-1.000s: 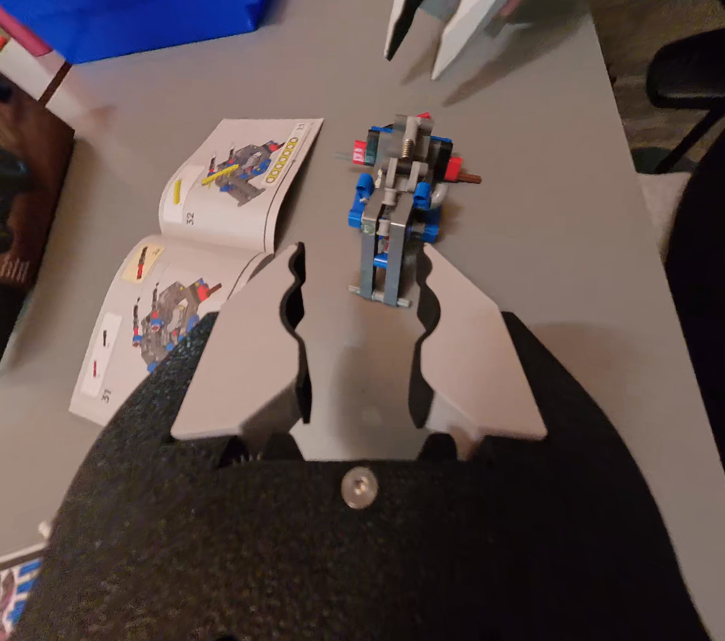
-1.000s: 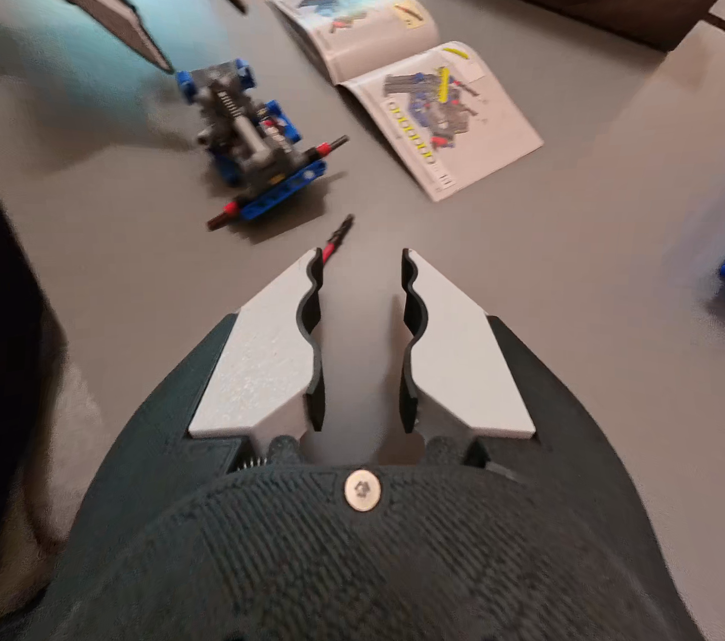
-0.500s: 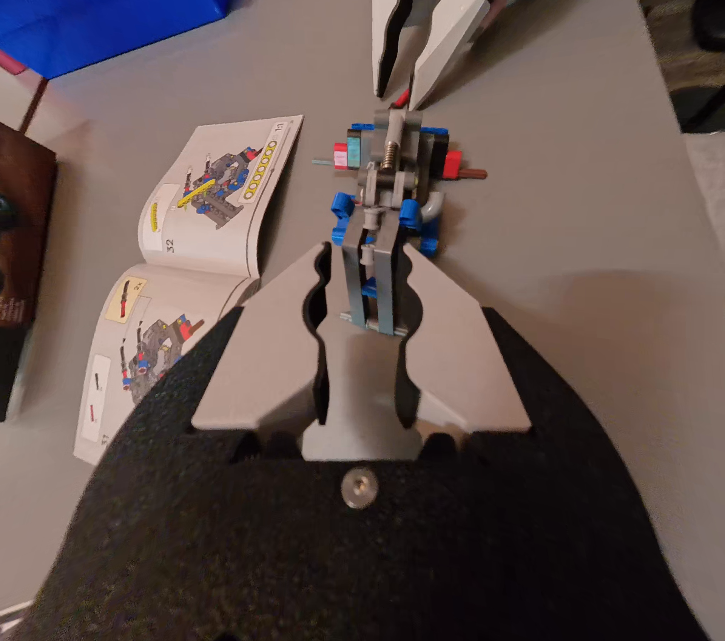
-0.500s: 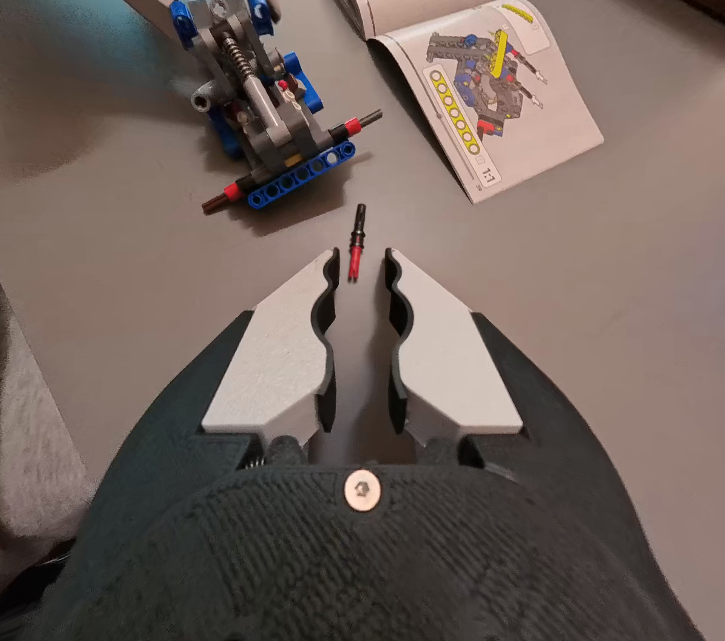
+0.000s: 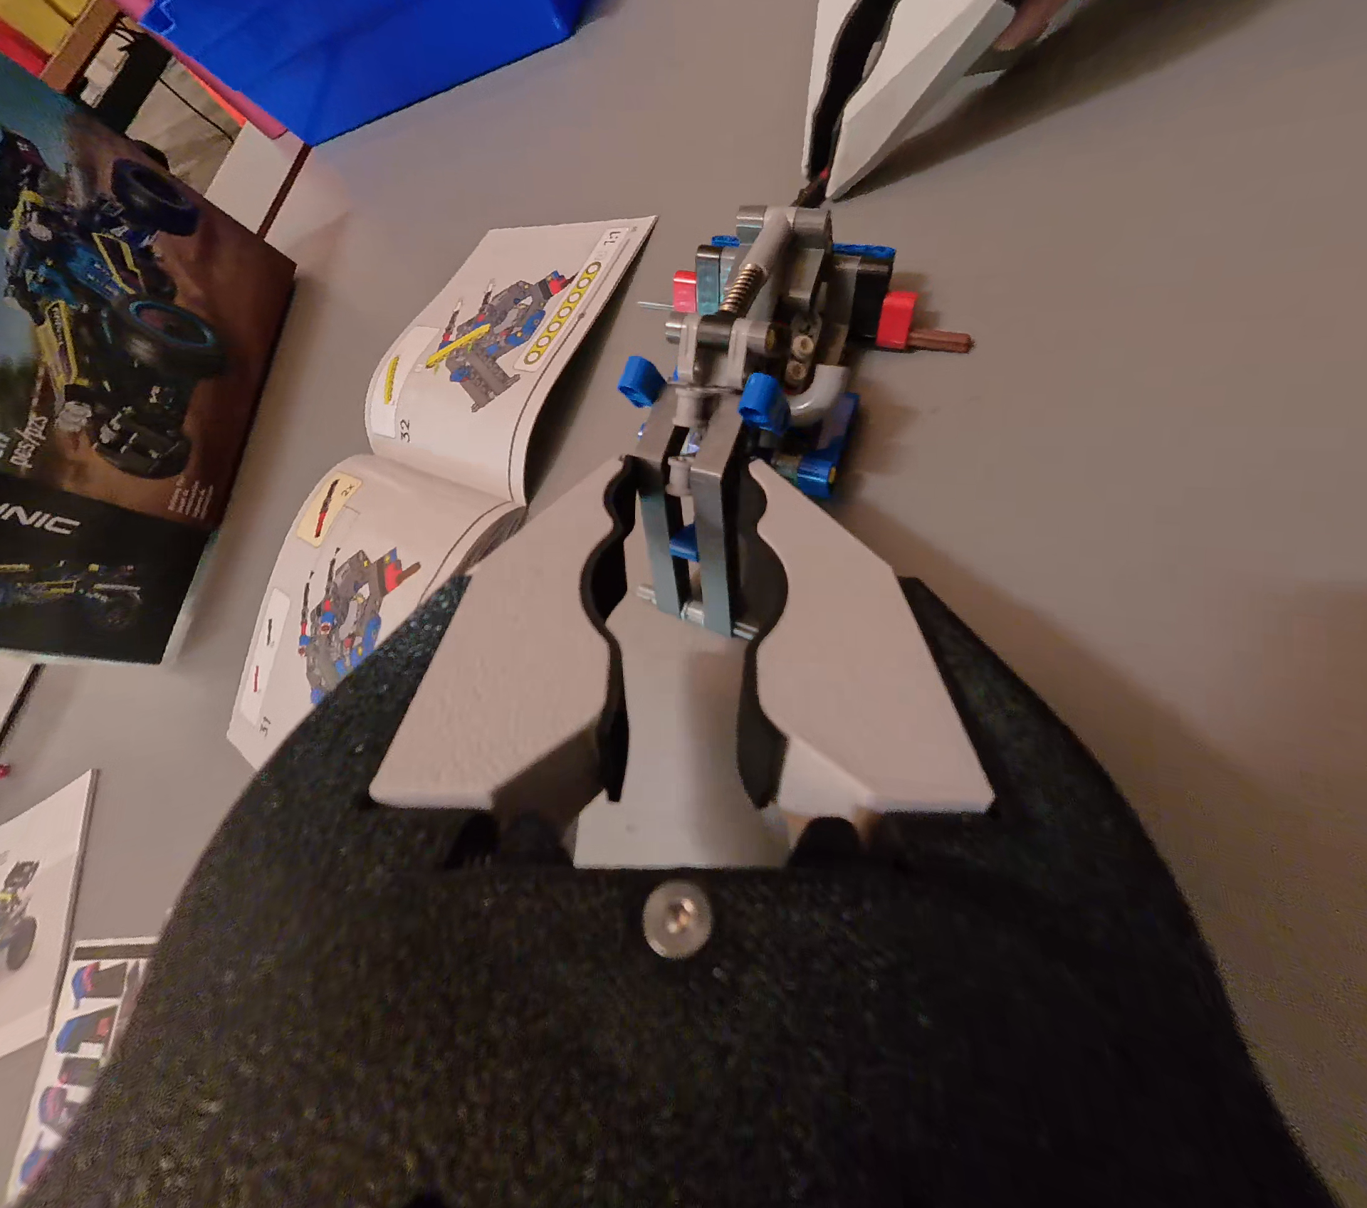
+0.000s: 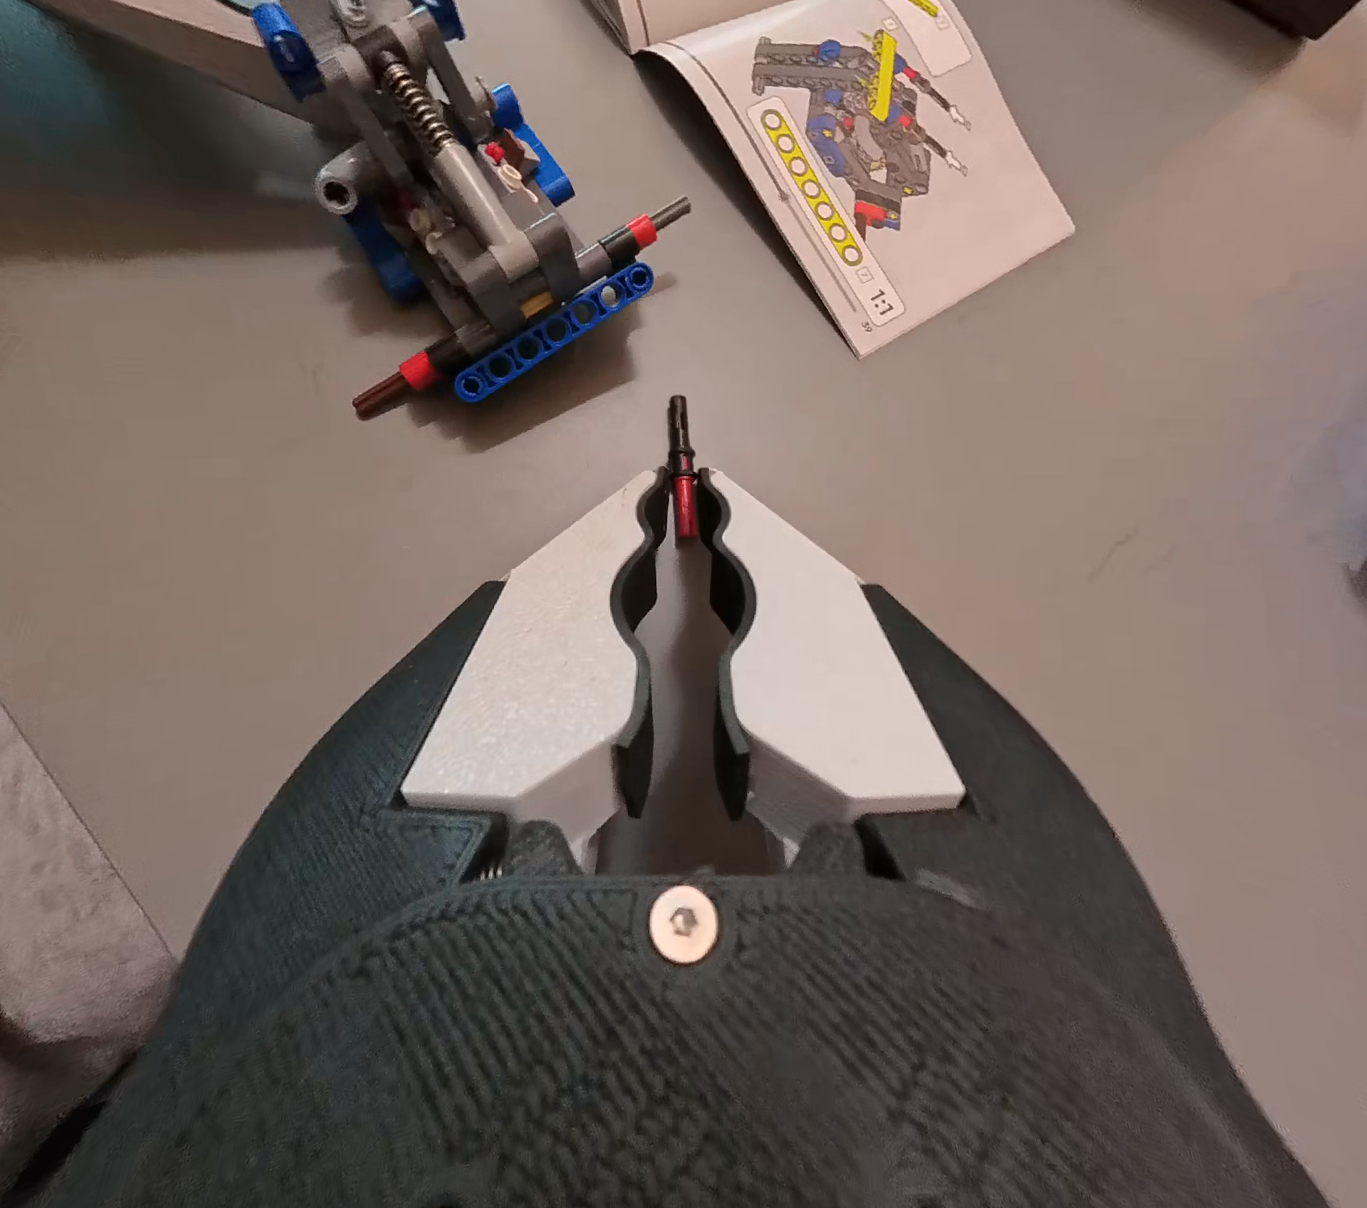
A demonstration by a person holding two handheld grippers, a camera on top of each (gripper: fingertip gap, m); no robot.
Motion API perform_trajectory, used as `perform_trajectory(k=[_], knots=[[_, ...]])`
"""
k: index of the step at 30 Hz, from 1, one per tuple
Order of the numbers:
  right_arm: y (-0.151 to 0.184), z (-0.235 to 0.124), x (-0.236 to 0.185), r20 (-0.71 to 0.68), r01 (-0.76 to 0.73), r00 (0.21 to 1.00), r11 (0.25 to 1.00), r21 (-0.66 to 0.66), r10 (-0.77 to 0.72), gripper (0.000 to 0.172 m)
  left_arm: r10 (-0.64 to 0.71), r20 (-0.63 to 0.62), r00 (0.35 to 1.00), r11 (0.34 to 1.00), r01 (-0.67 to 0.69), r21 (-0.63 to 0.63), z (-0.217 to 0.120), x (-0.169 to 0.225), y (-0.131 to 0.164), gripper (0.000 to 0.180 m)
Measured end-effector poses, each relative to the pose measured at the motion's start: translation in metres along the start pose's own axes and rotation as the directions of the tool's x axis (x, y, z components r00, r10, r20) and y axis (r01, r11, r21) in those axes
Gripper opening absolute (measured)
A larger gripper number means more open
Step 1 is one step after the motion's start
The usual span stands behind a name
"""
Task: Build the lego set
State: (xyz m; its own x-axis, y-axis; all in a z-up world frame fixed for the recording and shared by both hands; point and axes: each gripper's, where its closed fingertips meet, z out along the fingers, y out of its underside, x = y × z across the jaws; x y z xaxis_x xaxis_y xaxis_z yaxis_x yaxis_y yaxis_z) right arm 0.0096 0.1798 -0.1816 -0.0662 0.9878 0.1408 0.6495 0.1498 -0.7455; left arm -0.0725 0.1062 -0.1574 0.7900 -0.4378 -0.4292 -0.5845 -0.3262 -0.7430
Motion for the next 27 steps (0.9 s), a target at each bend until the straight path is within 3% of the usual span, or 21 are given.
perform_trajectory(k=[4, 13, 23, 27], knots=[[0.003, -0.003, 0.002, -0.031, -0.06, 0.998, 0.998, -0.008, 0.06, 0.005, -0.001, 0.018, 1.0, 1.0, 0.001, 0.011, 0.0, 0.001, -0.001, 0.024], [0.007, -0.018, -0.003, -0.013, 0.009, 1.0, 1.0, -0.007, -0.009, 0.021, -0.049, -0.015, 0.999, 0.997, 0.05, 0.057, -0.011, -0.002, -0.005, 0.028], [-0.038, -0.029, -0.03, 0.041, 0.076, 0.995, 0.975, 0.209, -0.086, 0.024, -0.094, -0.106, 0.99, 0.99, 0.104, 0.094, -0.014, 0.0, -0.008, 0.038], [-0.046, -0.019, -0.036, 0.05, 0.083, 0.994, 0.971, 0.223, -0.097, 0.029, -0.066, -0.157, 0.985, 0.992, 0.082, 0.1, -0.01, 0.005, -0.011, 0.039]])
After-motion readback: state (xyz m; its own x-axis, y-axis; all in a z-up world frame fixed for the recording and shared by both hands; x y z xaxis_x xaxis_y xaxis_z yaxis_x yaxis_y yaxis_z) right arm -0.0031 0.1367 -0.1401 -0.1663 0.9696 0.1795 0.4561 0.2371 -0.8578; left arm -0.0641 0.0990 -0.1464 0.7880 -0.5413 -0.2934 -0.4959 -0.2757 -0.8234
